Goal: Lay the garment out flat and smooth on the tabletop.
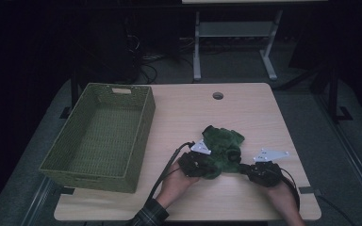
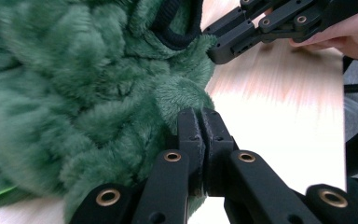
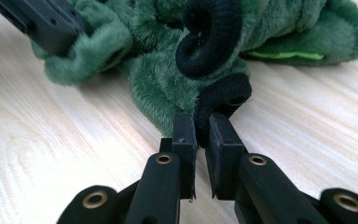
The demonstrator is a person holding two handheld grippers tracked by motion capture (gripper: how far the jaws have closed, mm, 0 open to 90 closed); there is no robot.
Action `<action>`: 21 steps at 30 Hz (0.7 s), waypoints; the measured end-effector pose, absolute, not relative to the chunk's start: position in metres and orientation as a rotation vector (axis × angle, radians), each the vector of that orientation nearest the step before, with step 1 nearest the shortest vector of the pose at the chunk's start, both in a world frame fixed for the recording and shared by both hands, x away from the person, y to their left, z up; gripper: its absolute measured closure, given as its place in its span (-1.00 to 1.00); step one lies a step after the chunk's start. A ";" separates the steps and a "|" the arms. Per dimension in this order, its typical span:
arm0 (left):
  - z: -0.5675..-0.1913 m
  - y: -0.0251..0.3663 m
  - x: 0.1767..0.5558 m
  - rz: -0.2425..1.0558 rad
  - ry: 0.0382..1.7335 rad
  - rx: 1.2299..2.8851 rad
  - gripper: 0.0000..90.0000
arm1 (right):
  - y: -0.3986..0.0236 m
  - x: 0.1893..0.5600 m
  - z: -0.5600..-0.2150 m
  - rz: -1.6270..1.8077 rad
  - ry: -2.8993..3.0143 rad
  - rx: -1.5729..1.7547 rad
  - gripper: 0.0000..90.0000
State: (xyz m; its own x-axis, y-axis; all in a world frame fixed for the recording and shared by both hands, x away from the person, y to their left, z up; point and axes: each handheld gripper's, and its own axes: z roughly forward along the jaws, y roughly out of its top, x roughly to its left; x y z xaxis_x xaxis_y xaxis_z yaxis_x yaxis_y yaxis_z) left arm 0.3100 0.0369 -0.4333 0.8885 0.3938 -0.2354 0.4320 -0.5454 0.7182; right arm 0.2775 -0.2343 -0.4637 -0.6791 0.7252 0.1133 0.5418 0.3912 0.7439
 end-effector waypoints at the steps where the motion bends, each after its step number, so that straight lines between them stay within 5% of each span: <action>1: -0.431 0.041 0.310 -0.048 0.584 2.202 0.95 | -0.235 0.278 -0.463 1.163 2.422 1.108 0.83; 21: -0.425 0.105 0.309 0.011 0.661 2.109 0.96 | -0.256 0.271 -0.452 1.212 2.402 1.132 0.84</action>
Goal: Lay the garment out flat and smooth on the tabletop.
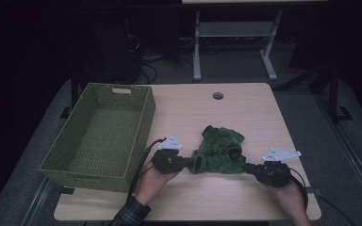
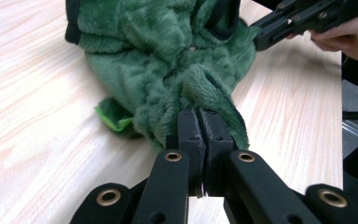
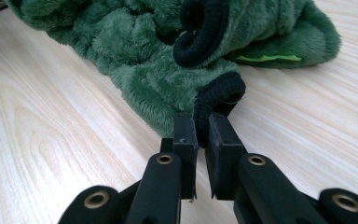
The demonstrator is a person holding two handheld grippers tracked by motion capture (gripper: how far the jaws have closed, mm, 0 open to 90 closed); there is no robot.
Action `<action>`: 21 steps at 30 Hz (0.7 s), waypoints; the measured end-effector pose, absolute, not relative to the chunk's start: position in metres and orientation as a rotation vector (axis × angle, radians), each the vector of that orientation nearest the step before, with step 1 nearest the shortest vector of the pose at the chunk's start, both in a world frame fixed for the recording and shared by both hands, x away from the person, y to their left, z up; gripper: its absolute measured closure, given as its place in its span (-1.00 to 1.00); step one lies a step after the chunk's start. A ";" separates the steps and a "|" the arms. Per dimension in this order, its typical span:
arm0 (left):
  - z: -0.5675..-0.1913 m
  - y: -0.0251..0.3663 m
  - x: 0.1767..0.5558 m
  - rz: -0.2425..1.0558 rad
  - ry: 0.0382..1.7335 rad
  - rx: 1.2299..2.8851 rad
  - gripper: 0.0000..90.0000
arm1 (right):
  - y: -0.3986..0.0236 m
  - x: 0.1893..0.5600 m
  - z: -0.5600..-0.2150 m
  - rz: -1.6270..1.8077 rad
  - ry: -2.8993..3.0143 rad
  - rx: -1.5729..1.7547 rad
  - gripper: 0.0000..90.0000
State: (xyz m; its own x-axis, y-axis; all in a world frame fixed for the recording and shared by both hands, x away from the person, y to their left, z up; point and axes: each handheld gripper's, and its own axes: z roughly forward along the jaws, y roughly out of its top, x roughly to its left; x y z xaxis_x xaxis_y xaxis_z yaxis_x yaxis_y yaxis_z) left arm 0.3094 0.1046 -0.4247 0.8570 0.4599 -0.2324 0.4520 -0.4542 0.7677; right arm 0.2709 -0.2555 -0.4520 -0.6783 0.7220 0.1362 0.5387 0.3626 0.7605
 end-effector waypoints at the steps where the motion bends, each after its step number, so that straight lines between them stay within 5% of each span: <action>1: -0.426 0.106 0.309 0.009 0.666 2.110 0.96 | -0.257 0.270 -0.452 1.214 2.400 1.131 0.84; 10: -0.443 0.117 0.308 0.013 0.745 2.147 0.95 | -0.271 0.260 -0.451 1.207 2.405 1.168 0.84; 17: -0.425 0.119 0.303 0.114 0.741 2.121 0.65 | -0.270 0.257 -0.452 1.187 2.379 1.165 0.61; 21: -0.410 0.122 0.298 0.123 0.724 2.088 0.64 | -0.272 0.256 -0.449 1.199 2.360 1.169 0.60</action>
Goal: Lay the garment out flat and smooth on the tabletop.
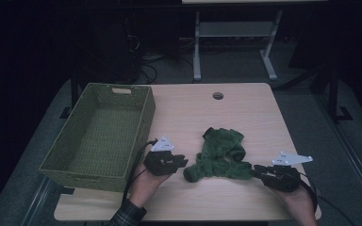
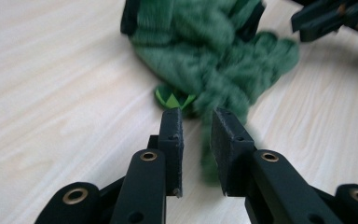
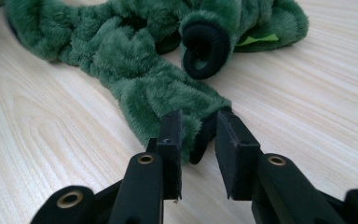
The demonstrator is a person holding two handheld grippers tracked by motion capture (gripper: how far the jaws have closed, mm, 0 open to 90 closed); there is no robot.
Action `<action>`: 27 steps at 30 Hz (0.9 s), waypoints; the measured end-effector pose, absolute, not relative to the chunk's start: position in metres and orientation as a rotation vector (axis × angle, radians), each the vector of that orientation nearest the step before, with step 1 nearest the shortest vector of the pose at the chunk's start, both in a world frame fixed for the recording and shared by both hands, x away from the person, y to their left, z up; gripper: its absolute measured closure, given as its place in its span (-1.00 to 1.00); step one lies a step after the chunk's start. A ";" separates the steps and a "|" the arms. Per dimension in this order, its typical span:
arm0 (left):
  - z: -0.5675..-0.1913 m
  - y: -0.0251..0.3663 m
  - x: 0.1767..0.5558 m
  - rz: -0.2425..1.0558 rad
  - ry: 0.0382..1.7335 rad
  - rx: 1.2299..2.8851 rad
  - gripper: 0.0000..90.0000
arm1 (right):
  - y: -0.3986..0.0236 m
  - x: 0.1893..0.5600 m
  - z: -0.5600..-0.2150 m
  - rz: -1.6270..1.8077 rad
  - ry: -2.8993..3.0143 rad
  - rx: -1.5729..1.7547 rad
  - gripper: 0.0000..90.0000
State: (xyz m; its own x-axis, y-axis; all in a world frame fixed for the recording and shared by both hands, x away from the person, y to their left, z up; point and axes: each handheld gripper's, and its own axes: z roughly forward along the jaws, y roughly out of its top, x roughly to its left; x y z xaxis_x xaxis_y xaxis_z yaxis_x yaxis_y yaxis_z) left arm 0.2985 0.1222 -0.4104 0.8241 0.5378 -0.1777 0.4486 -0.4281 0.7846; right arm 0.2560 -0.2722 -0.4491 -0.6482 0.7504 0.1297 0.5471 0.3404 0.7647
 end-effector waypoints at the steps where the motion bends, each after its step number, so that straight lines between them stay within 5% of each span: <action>1: -0.409 0.121 0.297 0.114 0.714 2.086 0.68 | -0.272 0.256 -0.448 1.205 2.358 1.166 0.65; 7: -0.419 0.099 0.288 -0.010 0.638 2.136 0.98 | -0.263 0.259 -0.449 1.202 2.390 1.129 0.90; 27: -0.462 0.102 0.320 0.076 0.754 2.310 0.99 | -0.243 0.279 -0.466 0.995 2.491 1.117 1.00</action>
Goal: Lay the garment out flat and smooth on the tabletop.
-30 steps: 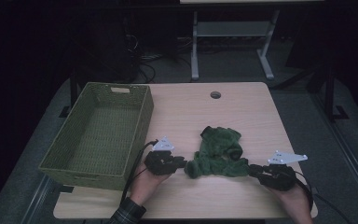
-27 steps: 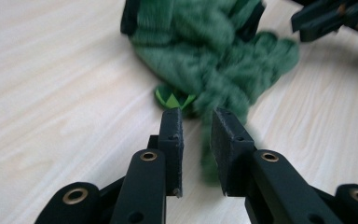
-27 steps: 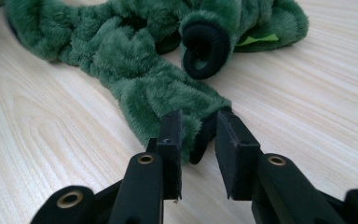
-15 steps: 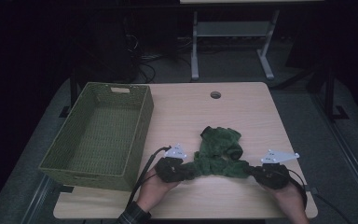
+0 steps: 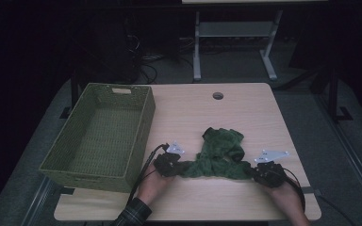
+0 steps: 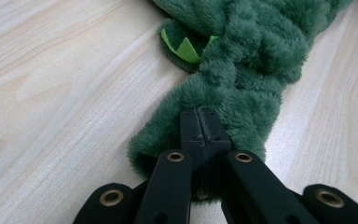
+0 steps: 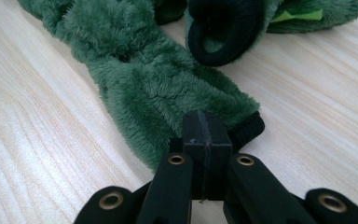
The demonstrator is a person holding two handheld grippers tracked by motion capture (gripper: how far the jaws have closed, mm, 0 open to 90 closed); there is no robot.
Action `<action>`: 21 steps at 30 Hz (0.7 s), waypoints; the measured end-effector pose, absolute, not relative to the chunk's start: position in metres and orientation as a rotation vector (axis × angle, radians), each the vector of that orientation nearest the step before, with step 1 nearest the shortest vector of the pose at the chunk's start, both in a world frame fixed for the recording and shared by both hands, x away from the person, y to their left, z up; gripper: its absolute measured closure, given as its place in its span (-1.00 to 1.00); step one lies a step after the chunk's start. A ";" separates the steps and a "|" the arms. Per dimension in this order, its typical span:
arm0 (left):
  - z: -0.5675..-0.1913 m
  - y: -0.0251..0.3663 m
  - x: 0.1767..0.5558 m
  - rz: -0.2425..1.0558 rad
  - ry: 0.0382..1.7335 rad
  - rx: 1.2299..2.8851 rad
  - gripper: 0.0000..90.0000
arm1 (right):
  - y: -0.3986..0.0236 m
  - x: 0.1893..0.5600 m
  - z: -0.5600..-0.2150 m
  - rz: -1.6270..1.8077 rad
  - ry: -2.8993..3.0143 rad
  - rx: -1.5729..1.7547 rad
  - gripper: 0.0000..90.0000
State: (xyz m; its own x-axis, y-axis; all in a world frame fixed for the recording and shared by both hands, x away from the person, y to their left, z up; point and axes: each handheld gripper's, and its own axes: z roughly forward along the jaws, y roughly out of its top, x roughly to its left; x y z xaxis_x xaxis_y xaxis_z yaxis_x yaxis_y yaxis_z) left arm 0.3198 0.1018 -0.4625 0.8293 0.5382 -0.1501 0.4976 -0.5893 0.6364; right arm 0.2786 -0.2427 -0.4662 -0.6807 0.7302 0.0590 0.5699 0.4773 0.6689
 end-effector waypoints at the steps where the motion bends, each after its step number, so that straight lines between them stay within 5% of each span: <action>1: -0.462 0.102 0.319 0.066 0.760 2.309 0.99 | -0.242 0.278 -0.466 0.990 2.496 1.126 1.00; 21: -0.462 0.125 0.277 -0.103 0.707 2.284 0.94 | -0.247 0.225 -0.464 0.995 2.546 1.124 1.00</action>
